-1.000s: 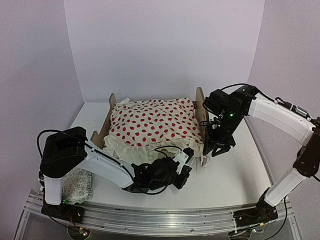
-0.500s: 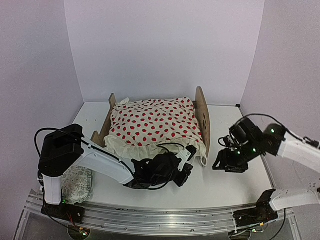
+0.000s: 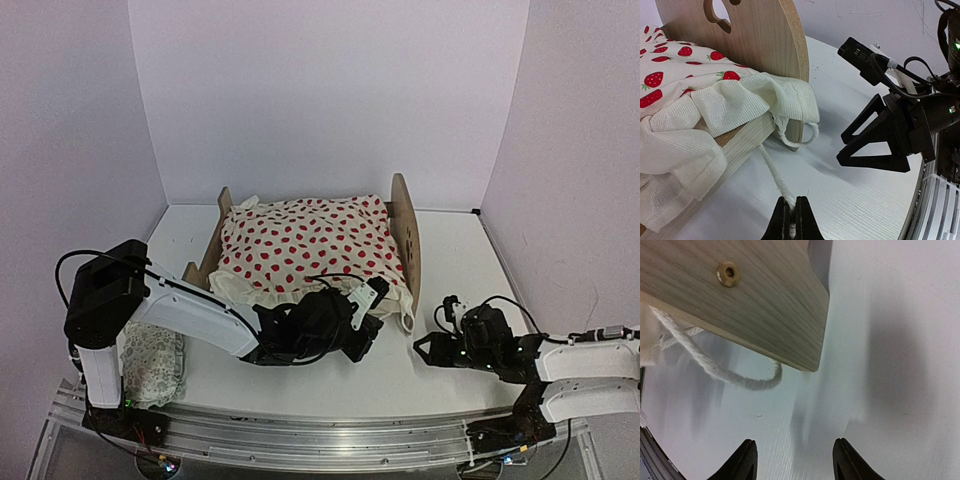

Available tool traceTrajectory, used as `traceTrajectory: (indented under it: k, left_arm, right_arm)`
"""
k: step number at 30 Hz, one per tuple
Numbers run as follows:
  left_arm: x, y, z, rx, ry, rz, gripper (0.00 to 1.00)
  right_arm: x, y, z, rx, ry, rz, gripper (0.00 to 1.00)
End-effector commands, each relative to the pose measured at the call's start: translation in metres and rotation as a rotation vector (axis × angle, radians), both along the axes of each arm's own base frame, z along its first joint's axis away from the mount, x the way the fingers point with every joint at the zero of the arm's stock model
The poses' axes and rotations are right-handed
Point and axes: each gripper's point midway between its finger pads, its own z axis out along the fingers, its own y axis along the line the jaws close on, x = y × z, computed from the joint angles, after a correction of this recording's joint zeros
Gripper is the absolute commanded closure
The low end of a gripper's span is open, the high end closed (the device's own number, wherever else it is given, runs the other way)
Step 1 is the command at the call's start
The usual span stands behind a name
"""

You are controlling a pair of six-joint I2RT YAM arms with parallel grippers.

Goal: Set up the pet bed
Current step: Cross the right ropes of the mattress closest to the robot.

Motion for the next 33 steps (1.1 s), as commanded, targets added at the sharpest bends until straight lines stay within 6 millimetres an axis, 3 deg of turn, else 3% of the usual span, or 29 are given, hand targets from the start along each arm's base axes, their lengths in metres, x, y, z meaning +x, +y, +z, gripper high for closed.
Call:
traceTrajectory:
  k: [1,6,14,26,33]
  left_arm:
    - [-0.002,-0.004,0.041,-0.069,-0.025,-0.029,1.0]
    - [-0.003,-0.002,0.037,-0.067,-0.014,-0.032,1.0]
    - [-0.002,-0.001,0.036,-0.069,-0.01,-0.037,1.0]
    - [-0.002,-0.002,0.035,-0.068,-0.008,-0.04,1.0]
    - [-0.003,0.0,0.034,-0.056,-0.007,-0.042,1.0]
  right_arm:
    - [0.026,0.032,0.042,0.052,-0.257,0.124,0.49]
    - [0.034,0.041,0.044,0.044,-0.284,0.15,0.53]
    - [0.047,0.033,0.041,-0.009,-0.3,0.087,0.69]
    - [0.051,0.028,0.028,-0.053,-0.279,0.052,0.71]
    - [0.056,0.036,0.028,-0.041,-0.286,0.066,0.77]
